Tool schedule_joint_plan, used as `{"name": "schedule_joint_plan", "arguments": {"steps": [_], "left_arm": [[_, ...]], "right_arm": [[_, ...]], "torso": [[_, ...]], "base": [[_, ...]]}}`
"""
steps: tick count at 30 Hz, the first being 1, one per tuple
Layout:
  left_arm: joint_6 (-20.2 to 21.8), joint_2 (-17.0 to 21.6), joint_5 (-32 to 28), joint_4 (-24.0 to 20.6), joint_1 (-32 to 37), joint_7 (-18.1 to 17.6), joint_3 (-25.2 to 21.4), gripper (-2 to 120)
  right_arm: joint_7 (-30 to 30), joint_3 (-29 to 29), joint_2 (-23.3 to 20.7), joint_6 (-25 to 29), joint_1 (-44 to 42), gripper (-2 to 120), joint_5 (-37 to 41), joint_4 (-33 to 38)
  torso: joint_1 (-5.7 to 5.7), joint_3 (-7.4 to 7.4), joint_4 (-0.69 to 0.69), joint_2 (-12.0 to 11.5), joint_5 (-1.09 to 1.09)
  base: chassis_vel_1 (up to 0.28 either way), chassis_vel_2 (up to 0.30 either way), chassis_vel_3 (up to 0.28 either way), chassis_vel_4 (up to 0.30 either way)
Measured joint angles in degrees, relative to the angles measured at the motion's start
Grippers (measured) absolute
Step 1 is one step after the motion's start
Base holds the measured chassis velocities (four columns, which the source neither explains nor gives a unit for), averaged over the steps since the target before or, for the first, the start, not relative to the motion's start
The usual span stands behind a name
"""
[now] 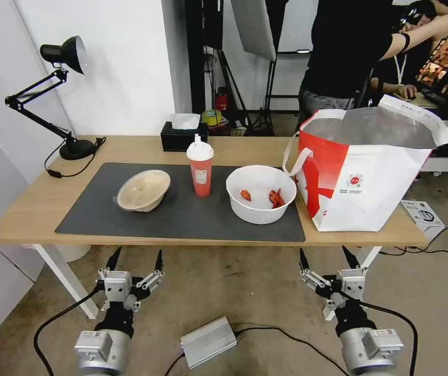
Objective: Pick up the trash from the table and place it into the takeout bag.
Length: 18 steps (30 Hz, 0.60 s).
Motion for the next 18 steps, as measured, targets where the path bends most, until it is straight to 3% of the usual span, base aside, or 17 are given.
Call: {"name": "schedule_joint_plan", "arguments": {"steps": [2, 3, 6, 18], "left_arm": [[3.8, -0.9, -2.2, -1.8, -1.9, -1.7, -0.4, 100], [3.8, -0.9, -2.2, -1.8, -1.9, -1.7, -0.4, 100], [8.5, -1.8, -5.1, -4.0, -4.0, -3.8, -1.0, 100], [7.5, -1.5, -4.7, -4.1, -3.2, -3.0, -1.4, 100]], "right_arm": [[0.2, 0.1, -0.3, -1.2, 0.3, 100, 0.3, 0.3], [0.2, 0.1, -0.3, -1.2, 0.3, 100, 0.3, 0.3], [1.7, 0.6, -1.6, -6.6, 2.1, 100, 1.9, 2.3], [6.7, 2.4, -6.1, -24.6, 8.0, 100, 7.3, 8.8]], "torso": [[0.0, 0.0, 0.0, 0.0, 0.01], [0.0, 0.0, 0.0, 0.0, 0.01], [0.01, 0.0, 0.0, 0.0, 0.01], [0.01, 0.01, 0.01, 0.0, 0.0]], "base": [[0.0, 0.0, 0.0, 0.0], [0.0, 0.0, 0.0, 0.0], [0.0, 0.0, 0.0, 0.0], [0.0, 0.0, 0.0, 0.0]]}}
